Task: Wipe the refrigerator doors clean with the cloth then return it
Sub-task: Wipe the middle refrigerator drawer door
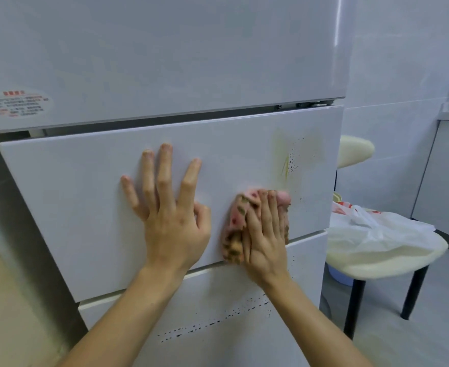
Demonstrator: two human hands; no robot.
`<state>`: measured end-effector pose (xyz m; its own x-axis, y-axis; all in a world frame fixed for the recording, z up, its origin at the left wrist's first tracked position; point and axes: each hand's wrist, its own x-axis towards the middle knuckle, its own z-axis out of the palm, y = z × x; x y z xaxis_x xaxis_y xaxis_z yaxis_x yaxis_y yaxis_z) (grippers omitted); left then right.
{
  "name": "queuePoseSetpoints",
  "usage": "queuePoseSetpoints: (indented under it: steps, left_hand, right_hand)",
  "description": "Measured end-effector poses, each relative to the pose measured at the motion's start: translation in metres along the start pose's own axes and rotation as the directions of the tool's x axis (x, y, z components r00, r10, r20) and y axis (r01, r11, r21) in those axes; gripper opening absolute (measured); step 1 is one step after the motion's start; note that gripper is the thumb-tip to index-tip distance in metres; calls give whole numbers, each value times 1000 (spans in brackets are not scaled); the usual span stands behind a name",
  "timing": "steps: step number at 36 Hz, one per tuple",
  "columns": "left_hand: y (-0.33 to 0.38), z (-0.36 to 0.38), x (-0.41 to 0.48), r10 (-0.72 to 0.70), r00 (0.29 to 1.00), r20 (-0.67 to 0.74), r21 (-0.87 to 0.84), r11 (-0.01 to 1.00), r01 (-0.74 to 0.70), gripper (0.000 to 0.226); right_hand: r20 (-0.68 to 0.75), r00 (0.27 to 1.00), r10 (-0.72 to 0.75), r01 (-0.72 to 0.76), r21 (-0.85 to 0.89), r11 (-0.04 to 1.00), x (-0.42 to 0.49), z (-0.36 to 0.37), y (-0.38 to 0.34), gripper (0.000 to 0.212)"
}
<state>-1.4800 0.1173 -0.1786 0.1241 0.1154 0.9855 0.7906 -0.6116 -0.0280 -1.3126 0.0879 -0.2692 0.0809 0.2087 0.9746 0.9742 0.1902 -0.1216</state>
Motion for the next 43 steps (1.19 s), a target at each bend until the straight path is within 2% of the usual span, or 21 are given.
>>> queuePoseSetpoints:
  steps: [4,8,13,16,20,22,26,34,39,43]
  left_hand:
    - [2,-1,1,-8,1000,7,-10,1000,8,72]
    - [10,4,4,54,998,28,-21,998,-54,69]
    - [15,10,4,78,996,30,1,997,-78,67]
    - [14,11,4,82,996,33,13,996,-83,68]
    - [14,12,4,88,994,61,31,995,-90,69]
    - [16,12,4,85,994,69,32,996,-87,69]
    - [19,12,4,56,997,59,35,998,-58,70]
    - [29,13,11,42,997,58,34,998,-44,74]
    - [36,14,14,15,996,85,56,998,-19,77]
    - [42,19,14,17,994,106,74,997,-25,77]
  right_hand:
    - [-96,989,110,-105,57,993,77,-12,-2,51]
    - [-198,972,125,-115,59,992,124,-15,1,50]
    - [-205,973,105,-98,41,994,85,-3,14,51]
    - [-154,982,109,-103,44,994,26,4,20,50]
    - [-62,998,25,-26,-12,1000,-23,4,32,59]
    - [-36,999,10,-11,-27,1000,-17,1,35,66]
    - [-27,998,51,-50,26,998,15,-11,33,59]
    - [-224,972,77,-68,50,996,128,-25,41,53]
    - [-261,956,133,-121,61,991,103,-14,42,52]
    - [-189,969,161,-151,65,986,28,-5,49,60]
